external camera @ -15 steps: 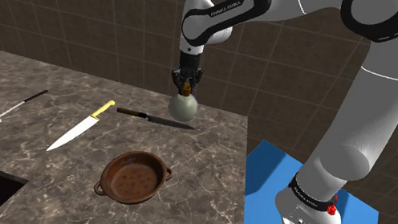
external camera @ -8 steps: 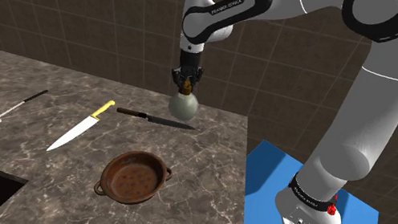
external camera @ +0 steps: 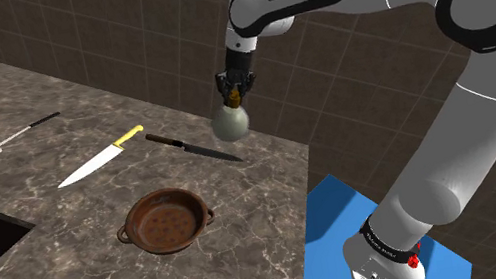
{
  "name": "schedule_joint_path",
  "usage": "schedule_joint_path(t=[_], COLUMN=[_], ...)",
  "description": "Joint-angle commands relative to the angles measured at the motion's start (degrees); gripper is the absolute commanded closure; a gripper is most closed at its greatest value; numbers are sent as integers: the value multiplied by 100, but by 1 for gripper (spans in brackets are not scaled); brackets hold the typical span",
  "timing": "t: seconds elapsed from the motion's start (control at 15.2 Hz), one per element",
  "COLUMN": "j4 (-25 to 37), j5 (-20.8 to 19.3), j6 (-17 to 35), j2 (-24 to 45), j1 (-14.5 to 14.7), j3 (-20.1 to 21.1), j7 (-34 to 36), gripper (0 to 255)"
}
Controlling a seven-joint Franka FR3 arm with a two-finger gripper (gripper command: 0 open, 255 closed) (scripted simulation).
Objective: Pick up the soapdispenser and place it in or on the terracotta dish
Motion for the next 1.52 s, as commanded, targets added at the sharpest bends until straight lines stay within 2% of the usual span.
schedule_joint_path(t=[0.0, 0.79, 1.45], j4=[115, 830, 408], j5=[-1, -5, 135], j6=[-161, -1052, -1145], j2=[-47, -223, -813], j1=[-6, -12, 613], j3=[-5, -9, 635], j7=[-4, 30, 1269], gripper=[255, 255, 255])
